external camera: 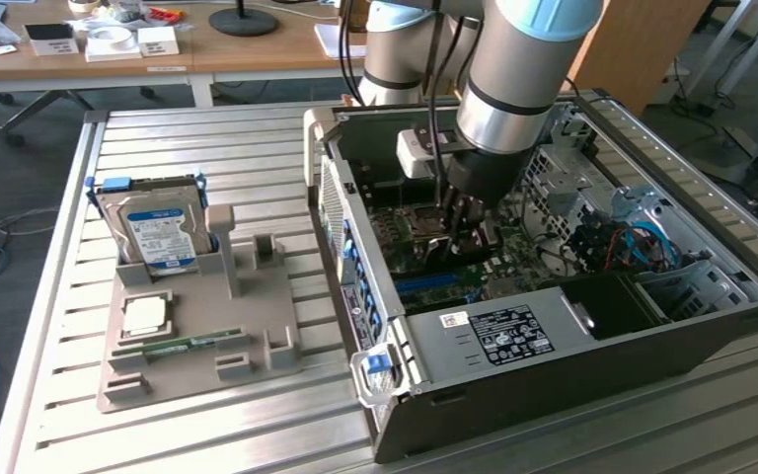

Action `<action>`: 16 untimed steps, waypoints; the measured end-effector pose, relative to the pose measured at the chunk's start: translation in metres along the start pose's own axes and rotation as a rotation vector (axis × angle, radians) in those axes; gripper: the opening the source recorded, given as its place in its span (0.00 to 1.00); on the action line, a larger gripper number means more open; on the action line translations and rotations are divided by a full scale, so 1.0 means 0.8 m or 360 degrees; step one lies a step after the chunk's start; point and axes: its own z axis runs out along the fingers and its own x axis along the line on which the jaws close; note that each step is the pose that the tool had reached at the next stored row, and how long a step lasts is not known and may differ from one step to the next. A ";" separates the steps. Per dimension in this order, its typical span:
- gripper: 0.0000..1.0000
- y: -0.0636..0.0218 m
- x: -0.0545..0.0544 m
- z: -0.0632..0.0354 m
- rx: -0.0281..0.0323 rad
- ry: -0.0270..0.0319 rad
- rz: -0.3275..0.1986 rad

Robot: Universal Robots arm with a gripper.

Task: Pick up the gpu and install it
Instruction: 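Insert the gpu into the slot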

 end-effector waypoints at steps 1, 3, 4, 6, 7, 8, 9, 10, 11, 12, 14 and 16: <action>0.27 0.000 0.000 0.000 0.00000 0.00002 0.0000; 0.27 0.001 0.000 0.001 -0.00002 0.00006 0.0000; 0.27 0.001 0.000 0.001 -0.00001 0.00005 0.0000; 0.27 0.001 0.000 0.001 0.00001 0.00003 0.0000; 0.27 0.001 0.000 0.001 0.00001 0.00002 0.0000; 0.27 0.002 0.000 0.001 0.00004 0.00000 0.0000; 0.27 0.002 0.000 0.001 0.00003 -0.00001 0.0000; 0.27 0.002 0.000 0.001 0.00002 -0.00001 0.0000; 0.27 0.002 0.000 0.001 0.00002 0.00002 0.0000; 0.27 0.002 0.000 0.001 -0.00001 0.00003 0.0000; 0.27 0.003 0.000 0.001 0.00001 0.00002 0.0000; 0.27 0.003 0.000 0.001 0.00001 0.00002 0.0000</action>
